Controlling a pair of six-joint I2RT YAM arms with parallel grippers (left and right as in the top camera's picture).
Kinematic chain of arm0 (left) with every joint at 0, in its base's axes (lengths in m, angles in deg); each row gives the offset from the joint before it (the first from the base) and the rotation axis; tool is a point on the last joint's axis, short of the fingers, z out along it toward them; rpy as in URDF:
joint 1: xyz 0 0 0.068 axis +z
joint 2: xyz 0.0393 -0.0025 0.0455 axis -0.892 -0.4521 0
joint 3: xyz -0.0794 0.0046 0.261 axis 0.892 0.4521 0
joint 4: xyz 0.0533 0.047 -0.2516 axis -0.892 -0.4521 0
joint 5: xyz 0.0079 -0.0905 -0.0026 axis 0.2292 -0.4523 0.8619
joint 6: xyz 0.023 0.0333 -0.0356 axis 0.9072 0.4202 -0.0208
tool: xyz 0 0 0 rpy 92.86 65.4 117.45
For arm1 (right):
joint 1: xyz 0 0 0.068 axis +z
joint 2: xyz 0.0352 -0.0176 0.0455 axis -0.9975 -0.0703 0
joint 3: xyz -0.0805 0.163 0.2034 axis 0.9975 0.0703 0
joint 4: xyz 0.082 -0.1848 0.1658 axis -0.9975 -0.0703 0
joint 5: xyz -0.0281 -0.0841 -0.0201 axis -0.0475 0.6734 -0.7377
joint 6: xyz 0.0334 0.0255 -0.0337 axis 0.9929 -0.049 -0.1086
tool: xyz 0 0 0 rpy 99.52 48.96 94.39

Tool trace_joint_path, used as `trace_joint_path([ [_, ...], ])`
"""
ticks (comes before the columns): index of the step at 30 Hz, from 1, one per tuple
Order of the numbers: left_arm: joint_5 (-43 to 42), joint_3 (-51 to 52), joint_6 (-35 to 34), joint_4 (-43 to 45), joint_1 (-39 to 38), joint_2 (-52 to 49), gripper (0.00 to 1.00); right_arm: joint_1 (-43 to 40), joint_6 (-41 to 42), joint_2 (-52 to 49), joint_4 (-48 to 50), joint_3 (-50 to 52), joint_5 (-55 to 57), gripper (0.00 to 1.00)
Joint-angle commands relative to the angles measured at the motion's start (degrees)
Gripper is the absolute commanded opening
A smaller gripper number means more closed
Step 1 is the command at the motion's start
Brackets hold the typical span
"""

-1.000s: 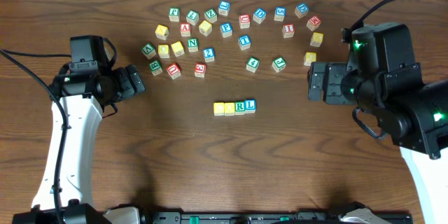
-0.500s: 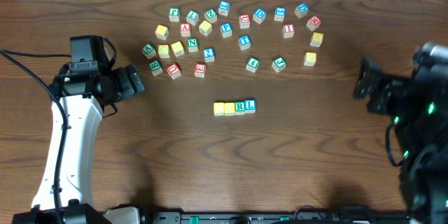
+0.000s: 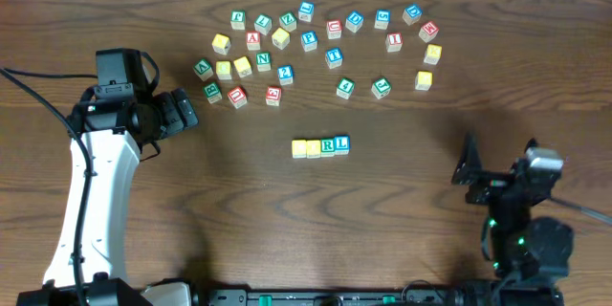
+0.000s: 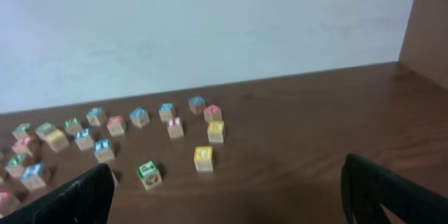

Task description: Spell out CORL

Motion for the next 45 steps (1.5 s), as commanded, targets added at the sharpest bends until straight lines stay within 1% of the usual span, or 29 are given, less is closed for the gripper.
trace_joint_path([
  [1, 0.74, -0.76, 0.07, -0.15, 0.2, 0.94, 1.0, -0.39, -0.76, 5.25, 1.38, 5.35, -0.55, 0.99],
  [7, 0.74, -0.76, 0.07, -0.15, 0.2, 0.94, 1.0, -0.37, -0.76, 12.9, 5.49, 14.62, -0.98, 0.99],
  [11, 0.74, -0.76, 0.07, -0.15, 0.2, 0.94, 1.0, -0.28, -0.76, 13.42, 6.08, 17.62, -0.96, 0.99],
  [45, 1.2, -0.72, 0.07, -0.17, 0.2, 1.4, 1.0, -0.28, -0.79, 13.4, 5.16, 17.57, -0.94, 0.99],
])
